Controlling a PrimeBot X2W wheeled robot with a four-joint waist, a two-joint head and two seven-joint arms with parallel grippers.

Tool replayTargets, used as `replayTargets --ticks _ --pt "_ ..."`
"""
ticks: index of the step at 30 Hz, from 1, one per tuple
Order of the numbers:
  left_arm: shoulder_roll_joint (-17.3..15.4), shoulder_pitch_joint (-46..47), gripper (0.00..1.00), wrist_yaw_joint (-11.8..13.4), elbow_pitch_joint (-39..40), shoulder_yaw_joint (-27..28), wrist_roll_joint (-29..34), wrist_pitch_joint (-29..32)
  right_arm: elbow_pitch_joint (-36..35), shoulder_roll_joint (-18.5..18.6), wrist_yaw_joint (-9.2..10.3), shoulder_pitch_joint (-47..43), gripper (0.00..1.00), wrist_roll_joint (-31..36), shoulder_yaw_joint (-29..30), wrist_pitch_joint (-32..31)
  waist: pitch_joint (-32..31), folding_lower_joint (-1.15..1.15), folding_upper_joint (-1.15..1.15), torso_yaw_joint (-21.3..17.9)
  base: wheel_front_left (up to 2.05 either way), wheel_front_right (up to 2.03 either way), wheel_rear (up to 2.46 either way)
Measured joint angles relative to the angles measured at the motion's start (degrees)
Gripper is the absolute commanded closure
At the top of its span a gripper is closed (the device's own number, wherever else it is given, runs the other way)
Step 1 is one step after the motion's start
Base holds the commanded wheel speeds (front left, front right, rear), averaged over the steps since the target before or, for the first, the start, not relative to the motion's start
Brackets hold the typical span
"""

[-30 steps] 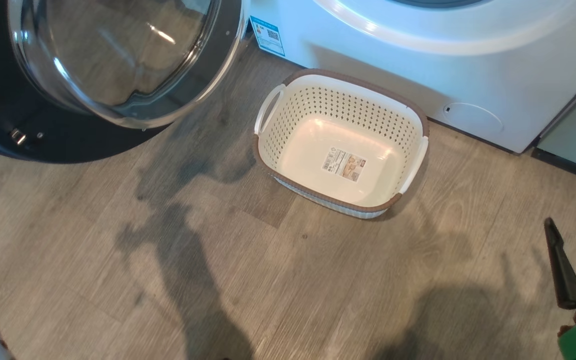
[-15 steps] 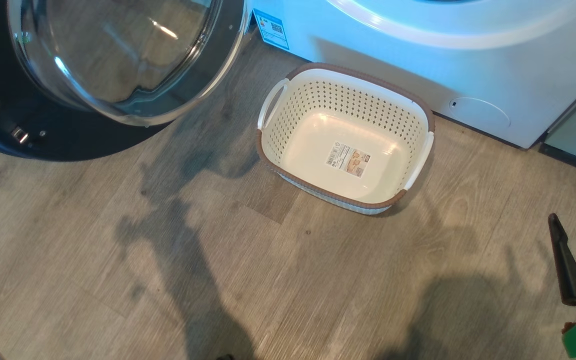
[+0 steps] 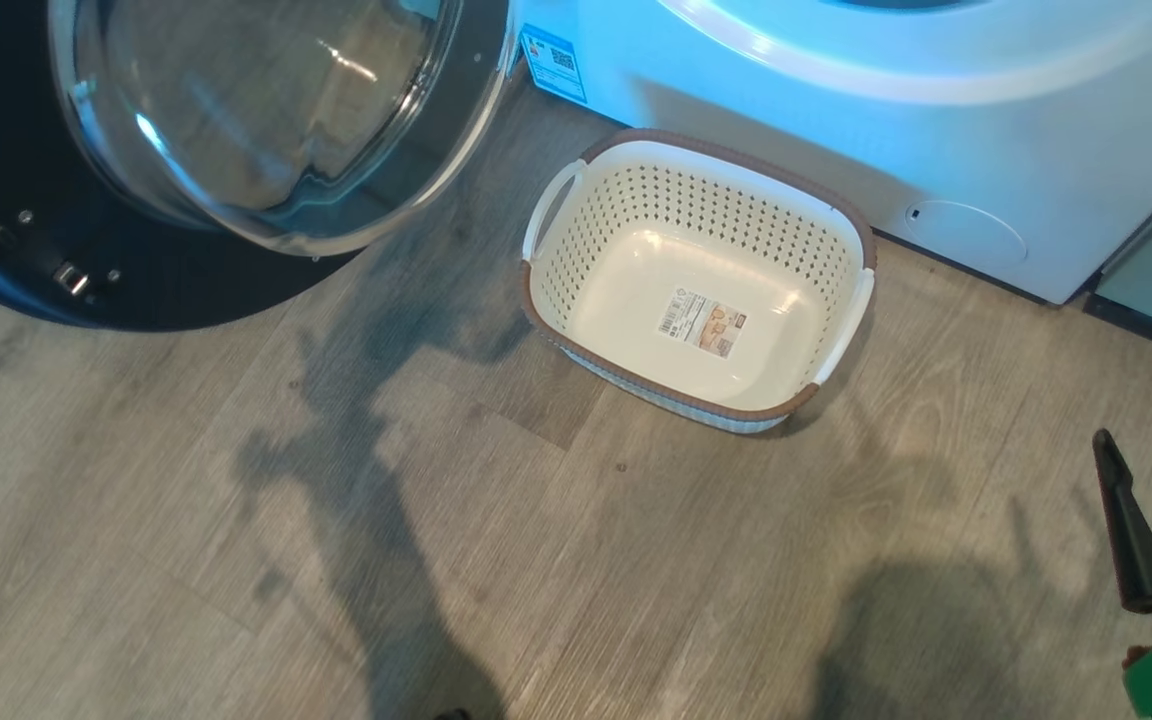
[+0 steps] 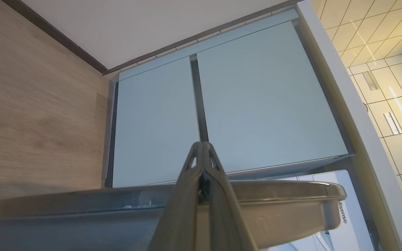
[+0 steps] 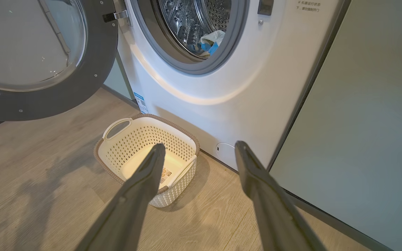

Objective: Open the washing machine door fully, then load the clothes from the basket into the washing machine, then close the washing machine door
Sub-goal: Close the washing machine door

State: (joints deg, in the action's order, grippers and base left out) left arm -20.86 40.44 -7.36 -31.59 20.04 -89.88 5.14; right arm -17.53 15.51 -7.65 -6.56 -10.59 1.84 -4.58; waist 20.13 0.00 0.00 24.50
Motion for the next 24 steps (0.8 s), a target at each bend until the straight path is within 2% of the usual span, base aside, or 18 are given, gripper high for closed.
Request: replayTargets --ticks 8,12,18,24 --pt "0.16 -1.39 1.0 0.0 2.1 -0.89 -0.36 2.7 0.02 0.0 0.0 0.01 0.0 0.0 -0.32 -0.08 -0.27 0.0 0.0 0.51 0.0 0.0 0.0" --pt "0.21 -3.12 1.0 -0.01 3.65 -3.44 0.82 4.21 0.2 0.0 0.0 0.02 0.0 0.0 -0.58 -0.07 -0.48 0.0 0.0 0.82 0.0 0.0 0.0" --pt "3.26 -4.94 1.0 0.09 6.88 -6.46 0.47 6.34 0.8 -0.1 0.0 0.04 0.0 0.0 -1.09 -0.04 -1.07 0.01 0.0 1.17 0.0 0.0 0.0" --pt "3.69 -7.04 1.0 0.09 11.17 -7.06 -0.38 8.0 1.49 -0.53 0.0 0.07 0.0 0.0 -1.54 0.11 -1.79 0.0 0.0 1.22 0.0 0.0 0.0"
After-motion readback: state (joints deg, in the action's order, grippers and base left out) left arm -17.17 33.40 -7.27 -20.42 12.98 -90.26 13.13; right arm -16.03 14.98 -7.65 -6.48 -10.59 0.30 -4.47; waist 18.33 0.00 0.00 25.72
